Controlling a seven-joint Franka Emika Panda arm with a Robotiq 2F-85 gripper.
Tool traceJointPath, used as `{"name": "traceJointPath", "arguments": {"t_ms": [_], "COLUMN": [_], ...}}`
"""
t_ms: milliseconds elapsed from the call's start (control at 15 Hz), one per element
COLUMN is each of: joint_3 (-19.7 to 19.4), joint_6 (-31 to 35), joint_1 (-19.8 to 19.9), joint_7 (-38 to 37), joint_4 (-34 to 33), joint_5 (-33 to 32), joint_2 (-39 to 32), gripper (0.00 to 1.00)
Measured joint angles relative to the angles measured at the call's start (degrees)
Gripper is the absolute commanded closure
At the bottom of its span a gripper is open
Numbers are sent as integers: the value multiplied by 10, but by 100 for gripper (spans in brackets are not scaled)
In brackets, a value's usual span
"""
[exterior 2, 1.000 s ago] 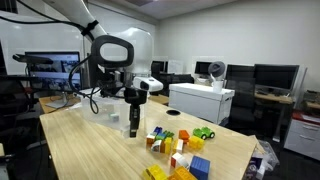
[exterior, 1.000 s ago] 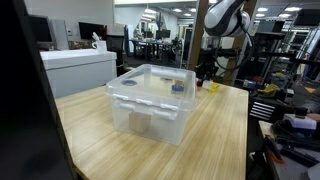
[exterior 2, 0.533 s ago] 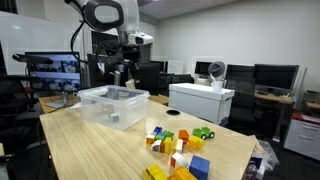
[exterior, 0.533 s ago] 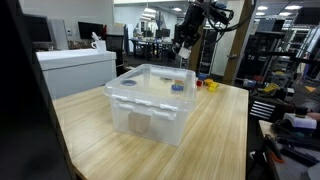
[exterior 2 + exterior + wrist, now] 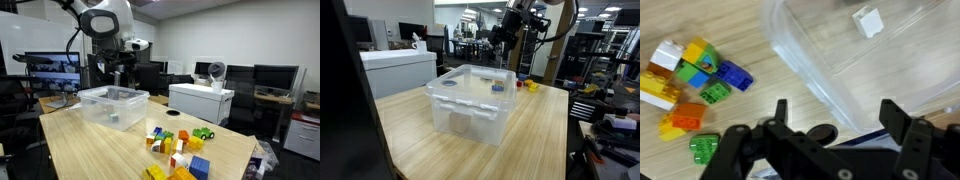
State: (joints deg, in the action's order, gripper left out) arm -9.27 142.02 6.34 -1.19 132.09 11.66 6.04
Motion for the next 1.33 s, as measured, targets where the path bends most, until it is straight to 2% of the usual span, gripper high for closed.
{"name": "traceJointPath", "arguments": {"t_ms": [200,400,533,800,933,1333], "joint_3": [-45,-83,-113,-163,-161,-146], "joint_6": [0,-1,11,41,64,77], "joint_1": [48,94,121,159,158,148], "joint_7": [0,-16,-66,-122,-144,-174], "joint_4": [8,35,47,46,22,-29], "joint_5": [-2,-38,-70,-77,-72,-72], "joint_2": [-15,-57,-97,-150,-175,-232], "gripper": [0,0,0,0,0,0]}}
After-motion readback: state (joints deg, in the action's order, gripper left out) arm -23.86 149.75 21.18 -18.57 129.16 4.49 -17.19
